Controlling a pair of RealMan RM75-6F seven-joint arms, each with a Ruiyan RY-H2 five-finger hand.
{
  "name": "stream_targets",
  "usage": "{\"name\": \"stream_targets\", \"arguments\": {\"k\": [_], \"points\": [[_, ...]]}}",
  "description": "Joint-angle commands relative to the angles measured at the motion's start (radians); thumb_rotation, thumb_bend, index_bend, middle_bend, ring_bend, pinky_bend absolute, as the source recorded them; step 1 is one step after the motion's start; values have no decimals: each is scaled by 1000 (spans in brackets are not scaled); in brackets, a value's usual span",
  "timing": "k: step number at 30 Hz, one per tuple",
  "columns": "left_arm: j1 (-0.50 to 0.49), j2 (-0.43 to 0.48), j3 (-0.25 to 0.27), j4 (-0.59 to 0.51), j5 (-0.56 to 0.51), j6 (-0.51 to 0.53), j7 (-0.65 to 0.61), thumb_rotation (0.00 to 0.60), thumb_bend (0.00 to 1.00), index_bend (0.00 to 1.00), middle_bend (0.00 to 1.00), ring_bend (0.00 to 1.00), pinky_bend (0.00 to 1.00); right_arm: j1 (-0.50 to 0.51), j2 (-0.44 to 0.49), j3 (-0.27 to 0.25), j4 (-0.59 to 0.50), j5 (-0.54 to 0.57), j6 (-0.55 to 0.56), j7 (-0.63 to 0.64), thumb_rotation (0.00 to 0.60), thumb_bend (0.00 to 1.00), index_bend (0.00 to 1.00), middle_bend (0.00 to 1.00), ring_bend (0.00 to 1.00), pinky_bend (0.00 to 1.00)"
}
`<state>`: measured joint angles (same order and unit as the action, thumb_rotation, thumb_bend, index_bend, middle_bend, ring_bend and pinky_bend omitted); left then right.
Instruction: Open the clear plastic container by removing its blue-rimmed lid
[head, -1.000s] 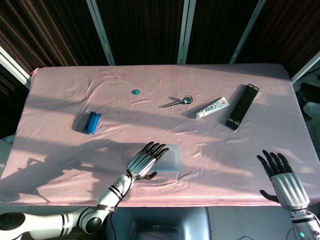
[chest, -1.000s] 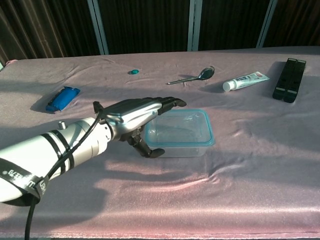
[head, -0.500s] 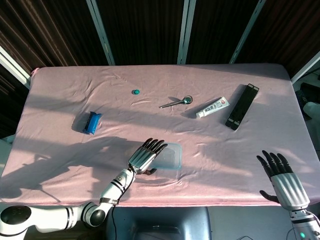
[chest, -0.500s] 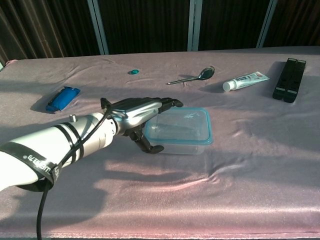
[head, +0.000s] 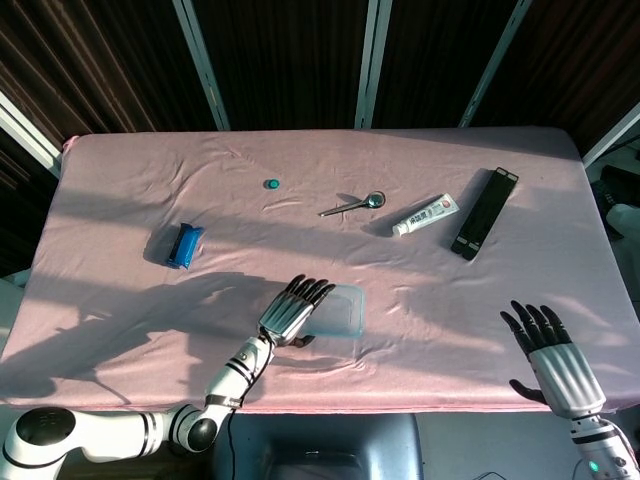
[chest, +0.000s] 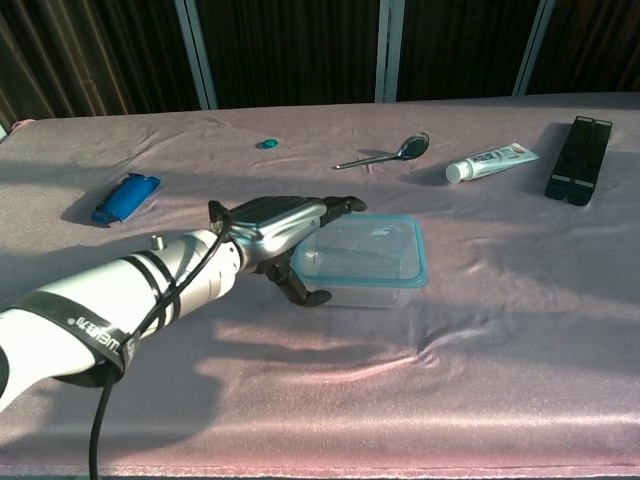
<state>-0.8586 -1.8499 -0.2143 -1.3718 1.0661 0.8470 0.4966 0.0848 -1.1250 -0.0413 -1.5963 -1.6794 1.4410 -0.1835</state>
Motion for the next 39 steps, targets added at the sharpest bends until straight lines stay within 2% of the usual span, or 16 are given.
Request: {"name": "stream_targets", "arguments": {"k": [1, 4, 9, 12, 15, 18, 22, 27, 30, 39], "points": [[-4, -12, 13, 9, 24, 17, -7, 600, 289, 0, 556, 505, 139, 35, -31, 9, 14, -22, -35, -23, 600, 183, 0, 0, 0, 0], [-2, -20, 24, 5, 47, 28, -29, 600, 290, 0, 573, 513, 142, 90, -64, 20, 23, -35, -107, -51, 600, 184, 28, 0, 0, 0], [-5, -38, 41, 20, 118, 77, -30, 600, 295, 0, 572, 507, 151, 205, -142, 46, 64, -30, -254, -13, 600, 192, 180, 3, 0, 0], [-4, -48, 53, 58, 160, 120, -1, 600, 295, 0, 562, 499, 155, 254, -201, 52, 120, -70, -252, 110, 600, 227, 266, 35, 0, 0], [7, -52, 45, 68, 163, 145, -14, 600, 299, 0, 544, 481, 178, 291, -252, 58, 202, -108, -229, 183, 600, 236, 307, 52, 0, 0], [16, -52, 39, 67, 175, 163, -47, 600, 306, 0, 536, 475, 215, 321, -276, 52, 249, -105, -255, 234, 600, 237, 323, 59, 0, 0], [19, -47, 35, 46, 151, 127, -96, 600, 310, 0, 548, 478, 257, 356, -312, 50, 289, -110, -269, 263, 600, 237, 324, 59, 0, 0], [16, -50, 48, 47, 158, 115, -91, 600, 311, 0, 557, 487, 273, 394, -383, 52, 339, -129, -240, 329, 600, 244, 348, 65, 0, 4], [16, -52, 49, 51, 170, 124, -87, 600, 311, 0, 558, 482, 283, 422, -411, 43, 360, -142, -240, 388, 600, 312, 392, 92, 0, 20], [24, -49, 57, 55, 170, 118, -95, 600, 310, 0, 565, 484, 296, 476, -478, 36, 429, -143, -248, 401, 600, 433, 560, 149, 0, 70]]}}
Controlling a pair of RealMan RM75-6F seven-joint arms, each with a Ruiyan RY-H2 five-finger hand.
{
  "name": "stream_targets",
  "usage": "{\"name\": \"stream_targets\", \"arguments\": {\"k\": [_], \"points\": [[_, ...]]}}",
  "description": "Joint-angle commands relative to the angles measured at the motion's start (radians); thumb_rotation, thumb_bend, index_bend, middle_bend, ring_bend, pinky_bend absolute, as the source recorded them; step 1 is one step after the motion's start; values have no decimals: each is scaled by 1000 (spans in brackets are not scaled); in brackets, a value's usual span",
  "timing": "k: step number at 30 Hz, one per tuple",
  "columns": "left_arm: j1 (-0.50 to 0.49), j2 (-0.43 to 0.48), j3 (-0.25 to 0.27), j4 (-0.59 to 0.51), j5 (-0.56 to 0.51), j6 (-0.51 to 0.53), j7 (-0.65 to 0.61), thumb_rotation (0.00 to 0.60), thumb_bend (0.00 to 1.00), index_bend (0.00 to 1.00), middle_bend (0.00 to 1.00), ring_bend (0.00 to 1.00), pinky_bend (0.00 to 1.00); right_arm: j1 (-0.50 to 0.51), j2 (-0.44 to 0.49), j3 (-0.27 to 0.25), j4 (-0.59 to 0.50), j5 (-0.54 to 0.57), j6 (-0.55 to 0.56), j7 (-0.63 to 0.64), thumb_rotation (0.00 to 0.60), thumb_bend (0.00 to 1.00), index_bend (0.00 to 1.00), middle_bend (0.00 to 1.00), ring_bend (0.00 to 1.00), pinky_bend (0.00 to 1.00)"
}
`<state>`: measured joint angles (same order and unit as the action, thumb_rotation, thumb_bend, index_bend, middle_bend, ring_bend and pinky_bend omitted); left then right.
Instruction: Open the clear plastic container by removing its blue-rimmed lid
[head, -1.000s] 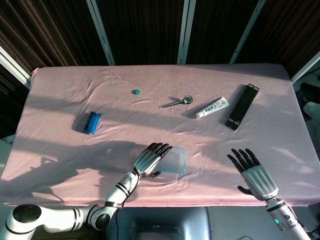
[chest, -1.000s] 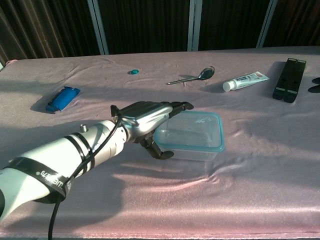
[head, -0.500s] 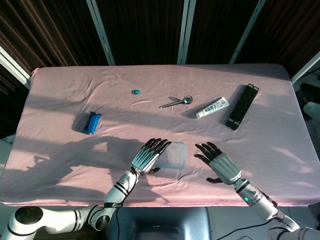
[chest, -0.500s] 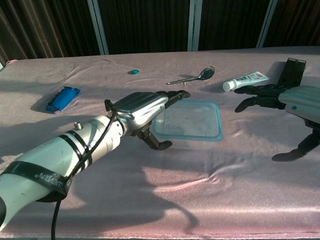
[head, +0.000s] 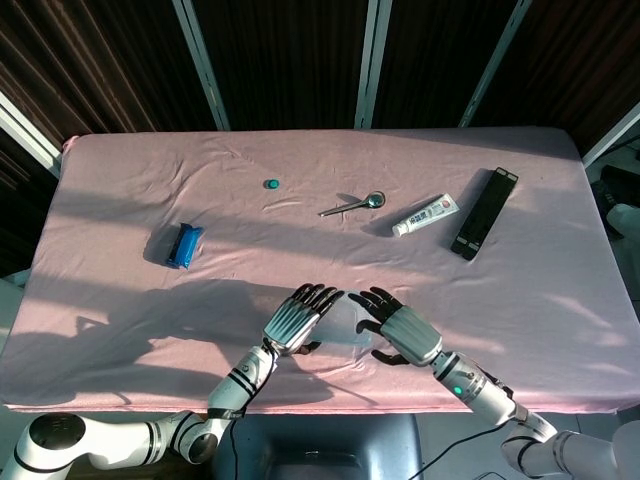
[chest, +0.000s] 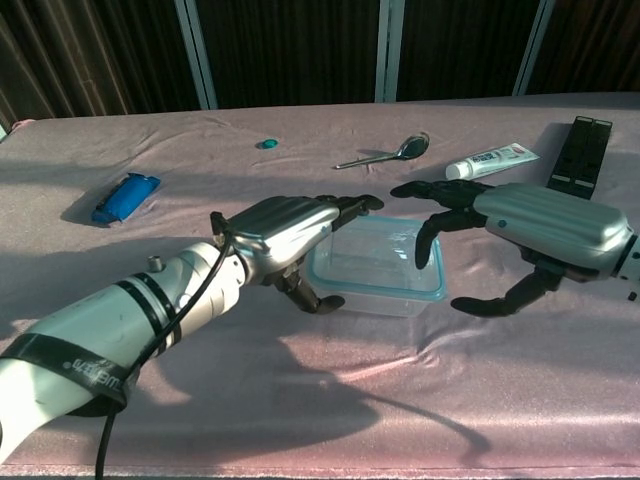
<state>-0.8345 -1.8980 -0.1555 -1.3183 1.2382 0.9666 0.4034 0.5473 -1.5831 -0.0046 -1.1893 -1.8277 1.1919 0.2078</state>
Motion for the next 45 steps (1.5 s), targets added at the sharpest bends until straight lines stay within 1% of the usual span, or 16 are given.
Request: {"name": "stream_targets", "arguments": {"k": [1, 12, 19, 25, 34, 45], "points": [[0, 0, -3, 3, -3, -3, -4, 600, 310, 0, 565, 484, 296, 17, -23, -1, 27, 8, -1, 13, 600, 438, 564, 150, 0, 70], [7, 19, -8, -2, -16, -16, -23, 600, 313, 0, 561, 485, 299, 47, -48, -19, 59, 31, -17, 9, 600, 438, 572, 151, 0, 80], [14, 21, 1, -6, -14, -20, -39, 600, 311, 0, 562, 488, 300, 56, -78, -11, 92, 56, -6, 22, 600, 438, 589, 152, 1, 107], [15, 19, -3, 3, -15, -22, -47, 600, 313, 0, 561, 488, 300, 66, -106, -14, 121, 65, -1, 37, 600, 438, 610, 159, 10, 126], [18, 26, -4, 5, -14, -24, -55, 600, 310, 0, 560, 491, 300, 76, -118, -26, 123, 67, 10, 46, 600, 438, 639, 166, 17, 137], [20, 28, 1, 1, -6, -21, -56, 600, 311, 0, 562, 495, 304, 80, -124, -26, 121, 81, 14, 38, 600, 438, 661, 168, 18, 146]]}}
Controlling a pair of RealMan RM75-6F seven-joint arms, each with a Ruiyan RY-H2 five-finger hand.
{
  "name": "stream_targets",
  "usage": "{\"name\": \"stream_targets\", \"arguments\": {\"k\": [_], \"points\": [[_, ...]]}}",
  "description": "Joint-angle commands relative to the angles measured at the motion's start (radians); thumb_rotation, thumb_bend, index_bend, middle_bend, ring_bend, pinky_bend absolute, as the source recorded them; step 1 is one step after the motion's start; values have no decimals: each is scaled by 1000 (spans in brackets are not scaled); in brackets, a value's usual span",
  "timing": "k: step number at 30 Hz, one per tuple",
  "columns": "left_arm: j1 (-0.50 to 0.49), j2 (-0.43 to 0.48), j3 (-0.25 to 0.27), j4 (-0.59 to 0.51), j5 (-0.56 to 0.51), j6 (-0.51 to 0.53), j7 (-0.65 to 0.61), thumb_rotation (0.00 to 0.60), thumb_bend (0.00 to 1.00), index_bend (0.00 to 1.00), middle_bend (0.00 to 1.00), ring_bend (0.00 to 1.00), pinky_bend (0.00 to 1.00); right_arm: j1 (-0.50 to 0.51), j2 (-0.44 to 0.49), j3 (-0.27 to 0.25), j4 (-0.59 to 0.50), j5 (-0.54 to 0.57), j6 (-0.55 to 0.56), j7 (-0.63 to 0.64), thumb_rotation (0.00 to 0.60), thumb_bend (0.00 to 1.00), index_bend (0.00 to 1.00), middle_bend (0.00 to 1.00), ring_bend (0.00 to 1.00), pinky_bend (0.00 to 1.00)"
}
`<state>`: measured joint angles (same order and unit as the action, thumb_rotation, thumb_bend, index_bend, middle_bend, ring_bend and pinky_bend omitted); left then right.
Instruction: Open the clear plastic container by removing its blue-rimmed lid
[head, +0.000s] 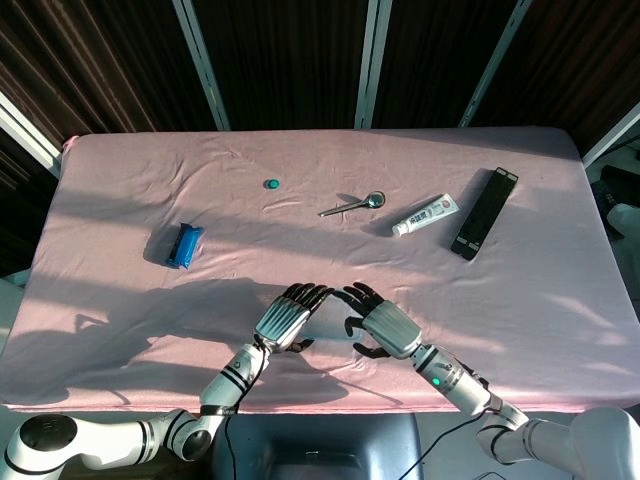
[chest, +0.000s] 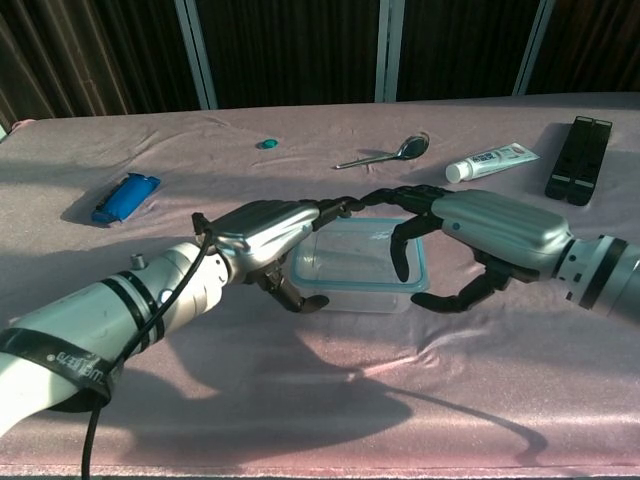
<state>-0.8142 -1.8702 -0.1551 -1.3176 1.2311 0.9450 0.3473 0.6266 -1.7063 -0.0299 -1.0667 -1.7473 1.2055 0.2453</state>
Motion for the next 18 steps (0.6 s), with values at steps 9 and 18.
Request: {"name": "stream_targets", "arguments": {"k": [9, 18], "points": [[3, 1, 4, 4, 5, -1, -2, 600, 311, 0, 567, 501, 310, 3, 4, 1, -18, 9, 12, -15, 600, 438, 673, 169, 19, 146], [6, 4, 9, 11, 10, -4, -10, 600, 311, 0, 573, 507, 316, 3, 12, 0, -30, 21, 10, -22, 600, 438, 675, 169, 19, 147]]}}
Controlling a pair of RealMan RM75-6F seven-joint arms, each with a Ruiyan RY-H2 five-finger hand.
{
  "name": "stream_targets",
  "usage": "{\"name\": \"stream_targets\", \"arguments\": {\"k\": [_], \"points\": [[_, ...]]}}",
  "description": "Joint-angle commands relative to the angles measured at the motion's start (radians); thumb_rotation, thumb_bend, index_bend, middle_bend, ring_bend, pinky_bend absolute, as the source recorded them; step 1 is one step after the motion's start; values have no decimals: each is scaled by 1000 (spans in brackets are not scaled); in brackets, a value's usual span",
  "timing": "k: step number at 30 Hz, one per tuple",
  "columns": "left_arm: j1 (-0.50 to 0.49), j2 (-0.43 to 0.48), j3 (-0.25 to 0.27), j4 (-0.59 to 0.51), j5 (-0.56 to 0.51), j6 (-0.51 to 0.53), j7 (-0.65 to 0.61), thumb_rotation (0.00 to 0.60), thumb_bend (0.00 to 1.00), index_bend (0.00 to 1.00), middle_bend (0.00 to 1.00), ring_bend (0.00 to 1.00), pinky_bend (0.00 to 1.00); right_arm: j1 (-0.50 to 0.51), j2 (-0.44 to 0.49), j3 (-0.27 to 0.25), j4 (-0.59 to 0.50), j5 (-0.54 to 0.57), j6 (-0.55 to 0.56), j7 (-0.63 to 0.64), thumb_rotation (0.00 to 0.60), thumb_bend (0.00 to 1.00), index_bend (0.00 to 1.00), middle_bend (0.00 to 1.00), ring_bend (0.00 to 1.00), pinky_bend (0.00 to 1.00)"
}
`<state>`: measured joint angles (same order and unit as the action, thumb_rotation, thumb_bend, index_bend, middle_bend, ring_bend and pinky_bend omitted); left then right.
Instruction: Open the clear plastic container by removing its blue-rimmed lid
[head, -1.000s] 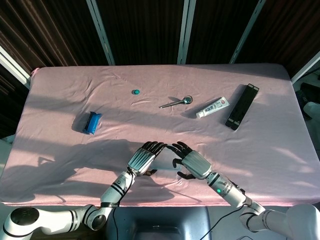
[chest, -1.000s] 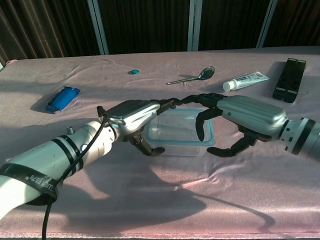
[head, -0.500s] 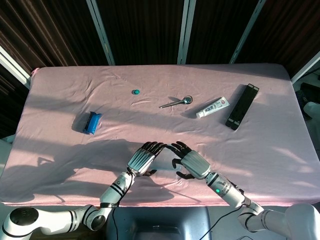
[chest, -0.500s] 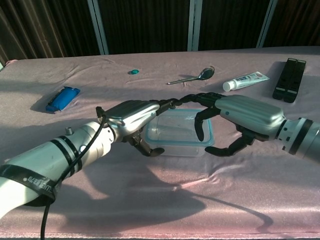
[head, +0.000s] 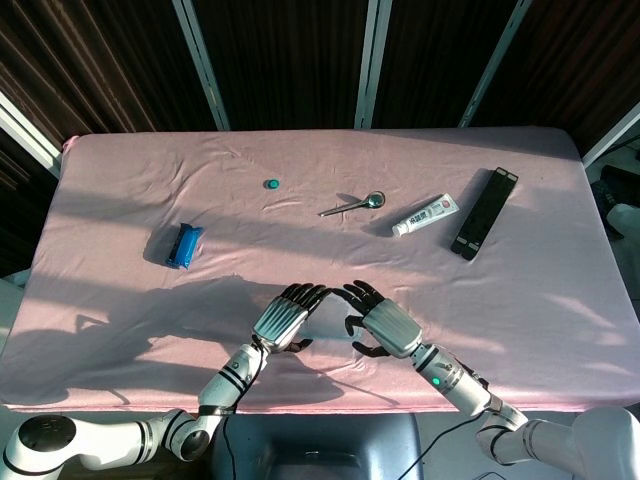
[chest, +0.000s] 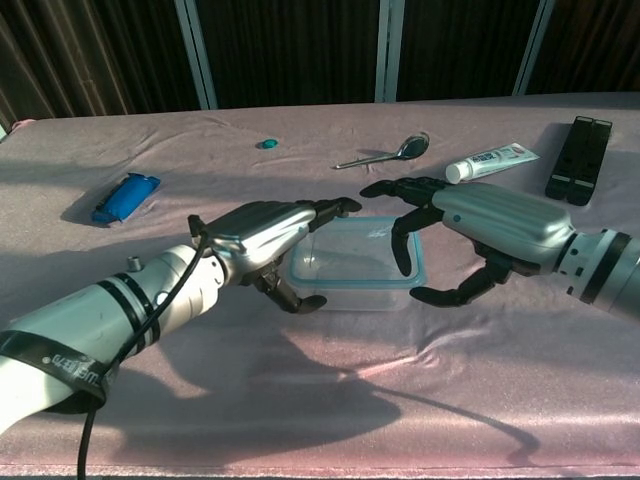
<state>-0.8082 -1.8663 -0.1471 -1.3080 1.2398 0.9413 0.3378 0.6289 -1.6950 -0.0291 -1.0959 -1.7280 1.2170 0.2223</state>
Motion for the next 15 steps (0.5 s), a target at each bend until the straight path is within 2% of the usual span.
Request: {"name": "stream_targets", "arguments": {"k": [1, 15], "points": [[1, 0, 2, 2, 2, 0, 0, 600, 311, 0, 573, 508, 318, 1, 0, -1, -1, 2, -1, 1, 600, 438, 675, 169, 19, 146], [4, -3, 12, 11, 19, 1, -1, 600, 310, 0, 578, 514, 322, 0, 19, 4, -17, 12, 12, 5, 600, 438, 677, 169, 19, 147]]}}
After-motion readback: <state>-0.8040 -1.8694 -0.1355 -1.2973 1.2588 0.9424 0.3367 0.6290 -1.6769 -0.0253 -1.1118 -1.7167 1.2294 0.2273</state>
